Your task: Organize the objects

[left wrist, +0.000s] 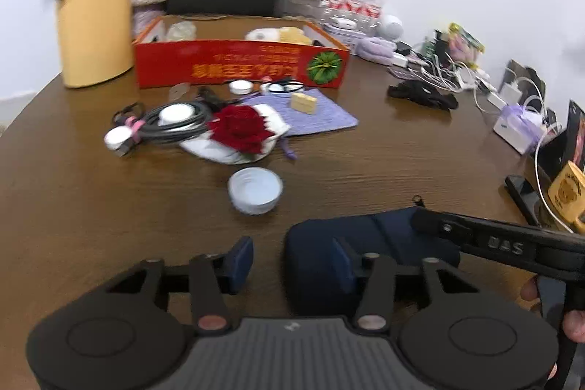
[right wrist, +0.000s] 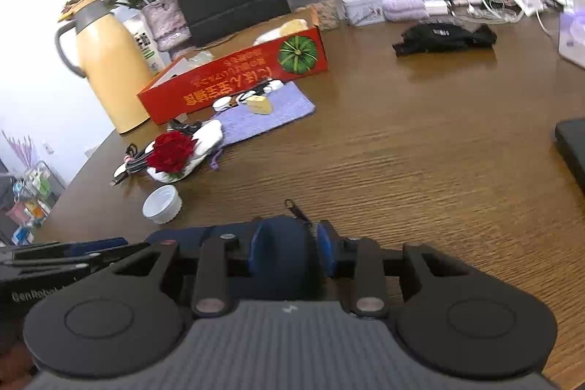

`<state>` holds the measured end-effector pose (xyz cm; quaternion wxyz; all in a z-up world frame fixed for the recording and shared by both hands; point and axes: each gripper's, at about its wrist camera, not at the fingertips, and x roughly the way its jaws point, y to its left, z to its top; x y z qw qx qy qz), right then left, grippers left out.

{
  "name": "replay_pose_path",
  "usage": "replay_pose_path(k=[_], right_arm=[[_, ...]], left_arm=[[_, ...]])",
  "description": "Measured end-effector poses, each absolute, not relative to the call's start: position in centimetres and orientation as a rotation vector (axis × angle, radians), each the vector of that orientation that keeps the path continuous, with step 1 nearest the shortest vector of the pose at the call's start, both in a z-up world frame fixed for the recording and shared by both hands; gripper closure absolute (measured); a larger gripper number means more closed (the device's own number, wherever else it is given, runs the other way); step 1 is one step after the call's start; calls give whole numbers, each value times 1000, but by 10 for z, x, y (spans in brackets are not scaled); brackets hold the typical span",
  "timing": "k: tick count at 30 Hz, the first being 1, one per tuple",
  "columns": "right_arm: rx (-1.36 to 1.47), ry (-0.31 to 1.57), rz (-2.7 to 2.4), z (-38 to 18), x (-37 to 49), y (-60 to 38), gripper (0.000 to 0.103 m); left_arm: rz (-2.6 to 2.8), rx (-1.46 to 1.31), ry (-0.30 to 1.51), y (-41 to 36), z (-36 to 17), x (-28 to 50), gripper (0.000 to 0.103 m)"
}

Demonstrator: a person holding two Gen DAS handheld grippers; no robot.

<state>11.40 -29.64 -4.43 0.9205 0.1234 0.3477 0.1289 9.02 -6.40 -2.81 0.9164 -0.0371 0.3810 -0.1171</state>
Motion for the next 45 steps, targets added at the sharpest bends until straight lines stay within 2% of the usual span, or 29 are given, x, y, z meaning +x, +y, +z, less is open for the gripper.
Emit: replay_pose_path(k=[2, 8, 9, 10, 13, 14, 17, 21, 26, 30, 34, 40, 44, 45], right_arm=[[242, 706, 274, -42, 107, -296, 58], [308, 712, 280, -51, 96, -307, 56], [317, 707, 281, -52, 95, -308, 57], [318, 706, 285, -52, 95, -307, 65], [326, 714, 296, -53, 99, -305, 70], [321, 724, 285, -51, 101, -304, 75], [353, 676, 258, -31, 104, -308, 76], [273, 534, 256, 20, 134, -299, 76], [264, 463, 249, 65, 246, -288, 76], [284, 539, 232, 69, 349, -271, 76], [256, 660, 208, 50, 420, -244, 75], [161, 803, 212, 9, 457, -206, 75], [161, 857, 224, -9, 466, -192, 69], [175, 885, 252, -13, 469, -189, 64]], left_arm=[[-259, -107, 797, -56, -31, 87, 53], [-352, -175, 807, -52, -39, 86, 55], [-371, -190, 809, -52, -40, 87, 61], [-392, -205, 803, -52, -42, 88, 65], [-378, -180, 773, -55, -38, 89, 77], [-379, -169, 763, -56, -34, 89, 78], [-414, -160, 688, -57, -10, 94, 78], [-422, -155, 584, -52, 30, 150, 78], [-394, -108, 523, -51, 62, 263, 78], [-346, -97, 587, -44, 64, 348, 79], [-322, -95, 699, -31, 38, 405, 79], [-267, -2, 816, -24, 0, 421, 79], [-288, 10, 816, -20, -3, 417, 80], [-287, -7, 820, -19, 0, 416, 76]])
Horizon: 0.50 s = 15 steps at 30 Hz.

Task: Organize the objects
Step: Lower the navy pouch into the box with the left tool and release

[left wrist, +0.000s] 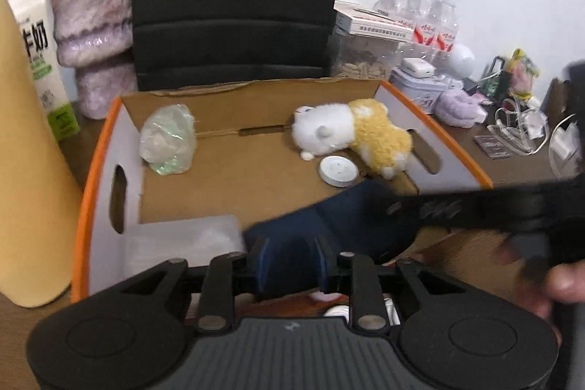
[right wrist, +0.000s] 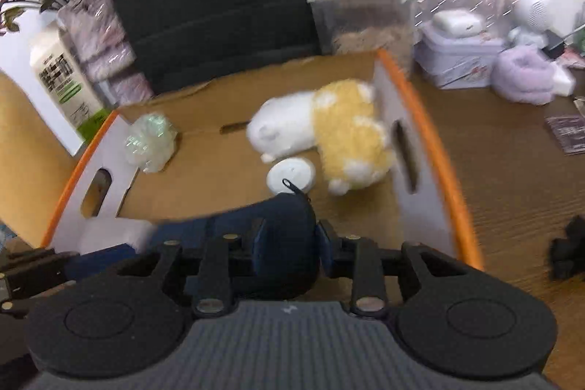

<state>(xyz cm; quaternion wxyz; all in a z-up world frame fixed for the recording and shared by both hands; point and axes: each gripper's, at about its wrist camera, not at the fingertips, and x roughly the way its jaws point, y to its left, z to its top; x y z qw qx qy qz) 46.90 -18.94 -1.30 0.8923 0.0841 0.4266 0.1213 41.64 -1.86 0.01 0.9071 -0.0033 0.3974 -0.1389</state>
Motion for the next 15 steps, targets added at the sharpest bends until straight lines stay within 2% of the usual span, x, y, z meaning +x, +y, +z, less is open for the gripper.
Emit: replay_pose_path(k=[1, 6, 8, 10, 11, 12, 14, 15], right_arm=[[181, 906, 263, -16, 471, -188, 59], [170, 871, 272, -11, 463, -192, 55], [177, 849, 267, 2, 457, -198, 50], [164, 814, 254, 18, 446, -203, 47], [153, 795, 250, 26, 441, -205, 45], [140, 774, 247, 34, 435, -208, 44], [101, 734, 236, 46, 417, -213, 35], [82, 720, 234, 50, 406, -215, 34]], left_arm=[[-286, -15, 816, -17, 4, 414, 75], [-277, -1, 775, -13, 26, 402, 74], [-258, -3, 766, -11, 37, 394, 74], [-248, -1, 746, -12, 48, 383, 68], [-242, 4, 727, -12, 53, 376, 58], [-227, 16, 701, -13, 57, 367, 52], [-187, 53, 662, -14, 64, 347, 50], [-163, 61, 656, -14, 65, 337, 49]])
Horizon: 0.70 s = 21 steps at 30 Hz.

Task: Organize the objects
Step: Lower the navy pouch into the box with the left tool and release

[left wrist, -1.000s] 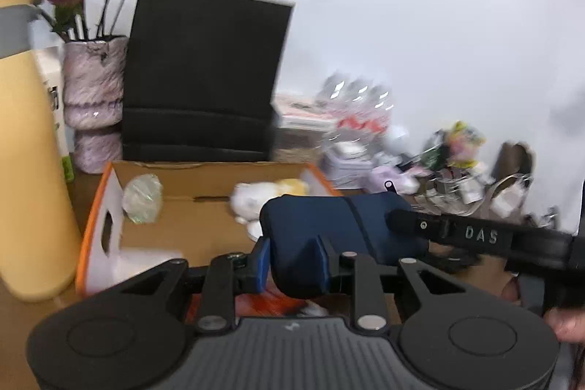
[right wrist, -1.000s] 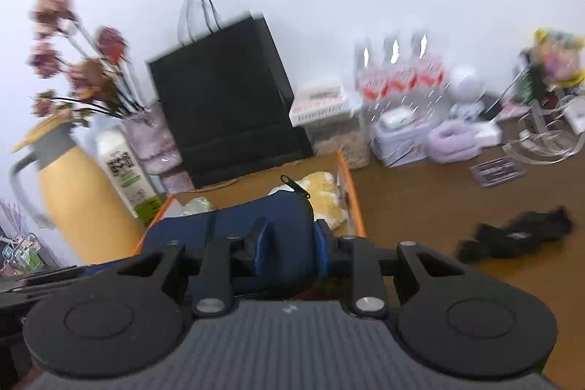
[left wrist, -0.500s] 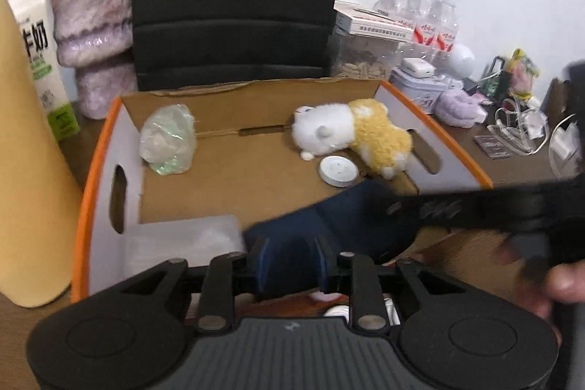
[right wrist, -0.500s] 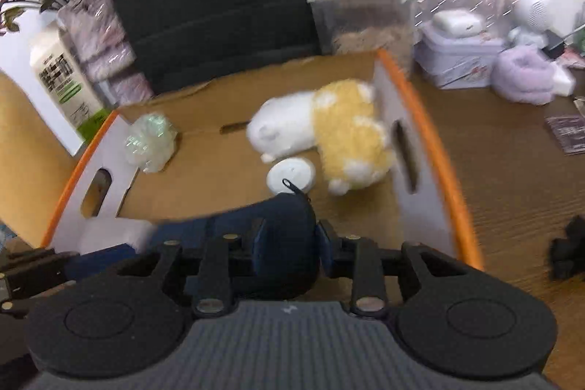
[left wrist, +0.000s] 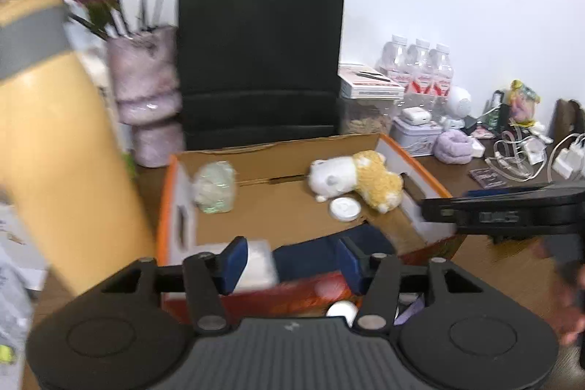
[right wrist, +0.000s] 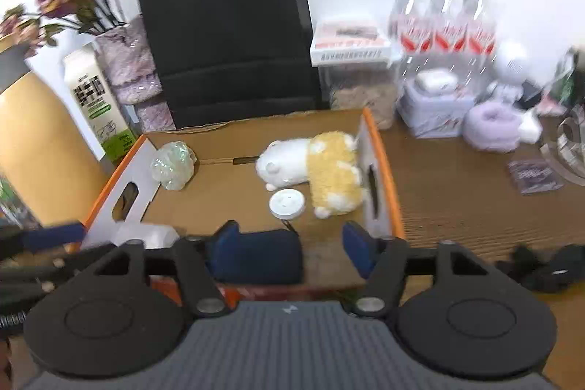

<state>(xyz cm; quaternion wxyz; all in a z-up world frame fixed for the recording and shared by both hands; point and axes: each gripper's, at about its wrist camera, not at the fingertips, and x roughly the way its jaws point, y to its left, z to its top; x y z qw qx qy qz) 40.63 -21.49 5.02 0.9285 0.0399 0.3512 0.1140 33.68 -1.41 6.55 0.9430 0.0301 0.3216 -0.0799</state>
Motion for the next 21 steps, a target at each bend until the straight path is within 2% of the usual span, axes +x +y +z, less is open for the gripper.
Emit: replay_pose_path(k=[1, 3, 4, 5, 6, 8, 11, 16, 21], right_arm=[[67, 704, 233, 53, 394, -217, 30], [31, 673, 246, 59, 363, -224, 24], [7, 650, 256, 61, 342, -228, 16], [-15, 628, 263, 63, 325, -231, 10], [-38, 604, 271, 63, 303, -233, 7], [-72, 562, 291, 62, 259, -237, 1], [-92, 517, 343, 59, 187, -240, 0], [18, 496, 402, 48, 81, -251, 0], [73, 551, 441, 35, 44, -249, 0]], left_arm=[[-138, 60, 649, -13, 68, 322, 48], [-135, 47, 632, -9, 72, 290, 35], [-142, 42, 610, -8, 75, 270, 32], [-151, 35, 574, -7, 78, 246, 24], [-159, 32, 542, -7, 80, 224, 17], [-183, 23, 486, -6, 81, 175, 11], [-216, -27, 465, -1, 75, 110, 8], [-213, -20, 540, -3, 48, 32, 7], [-229, 106, 534, -10, 28, -11, 7]])
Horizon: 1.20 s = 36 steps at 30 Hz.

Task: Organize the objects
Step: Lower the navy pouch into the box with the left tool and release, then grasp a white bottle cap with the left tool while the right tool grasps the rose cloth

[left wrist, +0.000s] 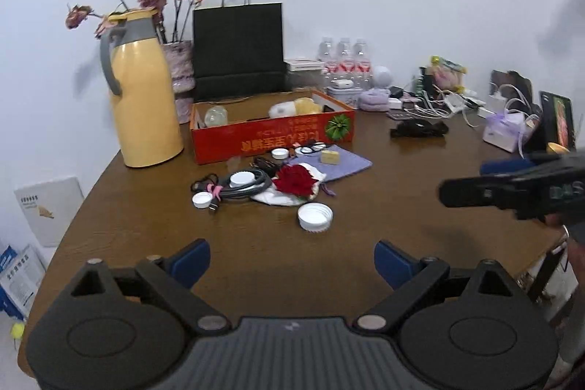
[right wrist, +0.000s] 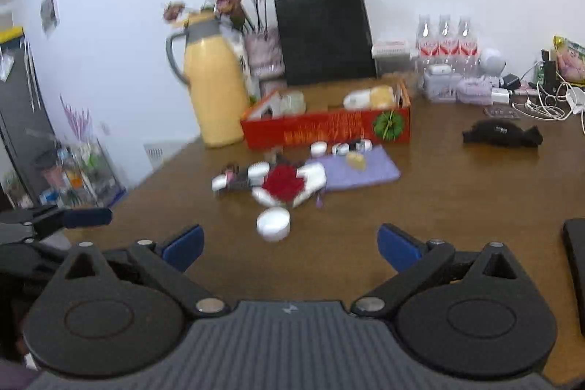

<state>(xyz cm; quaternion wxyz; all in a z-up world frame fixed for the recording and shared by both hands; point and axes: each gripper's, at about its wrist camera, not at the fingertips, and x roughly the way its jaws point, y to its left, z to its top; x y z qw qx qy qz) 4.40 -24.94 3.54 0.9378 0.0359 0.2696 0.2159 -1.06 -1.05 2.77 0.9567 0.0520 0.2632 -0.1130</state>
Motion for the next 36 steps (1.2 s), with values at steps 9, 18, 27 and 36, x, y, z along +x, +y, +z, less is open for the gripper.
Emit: replay_pose_path(k=[9, 18, 27, 36], right_arm=[[1, 532, 418, 31, 48, -229, 0], [-8, 594, 367, 1, 86, -217, 3], [-35, 642, 378, -20, 144, -185, 16], [-61, 630, 383, -12, 193, -191, 26]], left_arm=[[-169, 4, 558, 11, 20, 7, 6], [-43, -70, 626, 40, -3, 73, 7], [-272, -2, 639, 27, -22, 119, 8], [-421, 31, 673, -21, -48, 154, 34]])
